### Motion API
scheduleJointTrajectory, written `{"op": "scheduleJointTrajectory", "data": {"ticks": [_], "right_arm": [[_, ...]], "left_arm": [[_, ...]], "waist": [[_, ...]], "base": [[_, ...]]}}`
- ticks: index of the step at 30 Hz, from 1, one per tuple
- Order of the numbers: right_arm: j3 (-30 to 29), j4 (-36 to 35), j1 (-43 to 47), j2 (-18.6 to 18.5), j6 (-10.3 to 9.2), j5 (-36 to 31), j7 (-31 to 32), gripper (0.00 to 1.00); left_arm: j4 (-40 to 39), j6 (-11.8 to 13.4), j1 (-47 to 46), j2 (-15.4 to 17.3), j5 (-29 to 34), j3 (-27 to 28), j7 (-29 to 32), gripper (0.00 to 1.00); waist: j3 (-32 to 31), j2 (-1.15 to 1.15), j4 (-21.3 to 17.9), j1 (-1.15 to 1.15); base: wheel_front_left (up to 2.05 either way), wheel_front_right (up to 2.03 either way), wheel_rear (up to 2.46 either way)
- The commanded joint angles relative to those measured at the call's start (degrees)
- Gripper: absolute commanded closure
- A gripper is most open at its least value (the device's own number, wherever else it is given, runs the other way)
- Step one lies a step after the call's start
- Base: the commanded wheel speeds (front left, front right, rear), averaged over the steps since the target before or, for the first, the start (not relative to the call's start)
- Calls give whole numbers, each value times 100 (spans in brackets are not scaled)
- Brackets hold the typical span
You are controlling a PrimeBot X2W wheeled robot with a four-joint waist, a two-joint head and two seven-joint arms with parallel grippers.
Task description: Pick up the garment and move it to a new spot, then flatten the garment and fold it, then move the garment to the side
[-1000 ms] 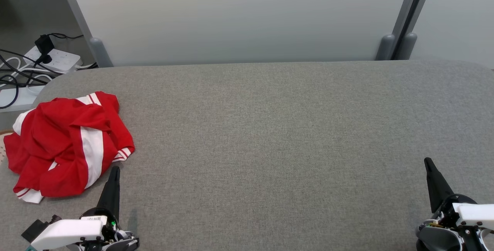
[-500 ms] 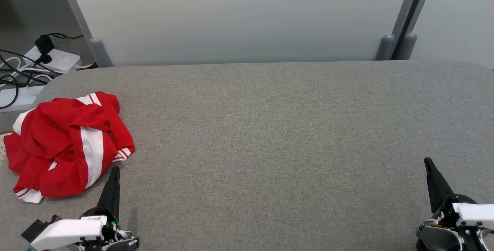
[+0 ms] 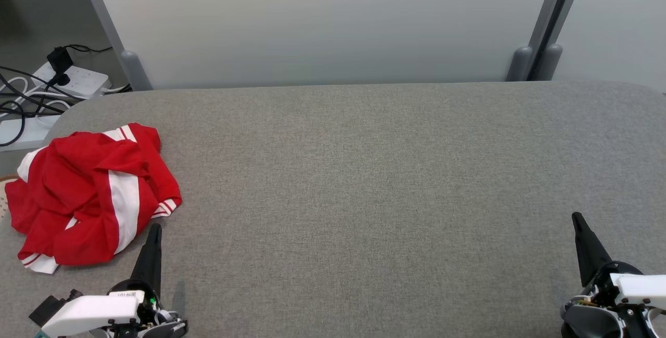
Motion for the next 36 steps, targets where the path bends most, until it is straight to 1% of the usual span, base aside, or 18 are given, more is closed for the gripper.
{"op": "scheduleJointTrajectory", "data": {"ticks": [1, 25, 26, 27, 28, 29, 31, 34, 36], "right_arm": [[84, -175, -90, -60, 26, 65, 44, 100], [84, -175, -90, -60, 26, 65, 44, 100], [0, -1, -1, 0, 0, 0, 0, 0], [10, 25, -1, 6, 0, -4, 0, 0], [22, 83, 21, 24, -1, -5, -2, 100], [34, 162, 57, 49, -1, -6, -2, 0], [44, 328, 213, 113, -5, -5, -1, 0], [65, 320, 136, 101, -5, -29, -20, 0], [88, 322, 87, 89, -4, -50, -41, 0]], "left_arm": [[-150, -43, -330, 45, -22, 186, 36, 100], [-150, -43, -330, 45, -22, 186, 36, 100], [0, 0, -1, 0, 0, 1, 0, 0], [26, 1, 11, -1, 2, -5, -6, 0], [93, 6, 41, -12, 1, -10, -11, 100], [173, 8, 94, -27, 2, -14, -11, 0], [357, 8, 279, -90, 1, -16, -9, 0], [355, 6, 200, -83, 22, -17, -45, 0], [361, 6, 153, -74, 42, -25, -77, 0]], "waist": [[0, 0, 0, 0], [0, 0, 0, 0], [0, 0, 0, 0], [0, 0, 0, 0], [1, 0, 0, 0], [2, 0, 0, 0], [2, 0, 0, 0], [29, 0, 0, 2], [27, 0, -1, 8]], "base": [[0, 0, 0], [0, 0, 0], [0, 0, 0], [0, 0, 0], [0, 0, 0], [0, 0, 0], [0, 0, 0], [0, 0, 0], [0, 0, 0]]}}
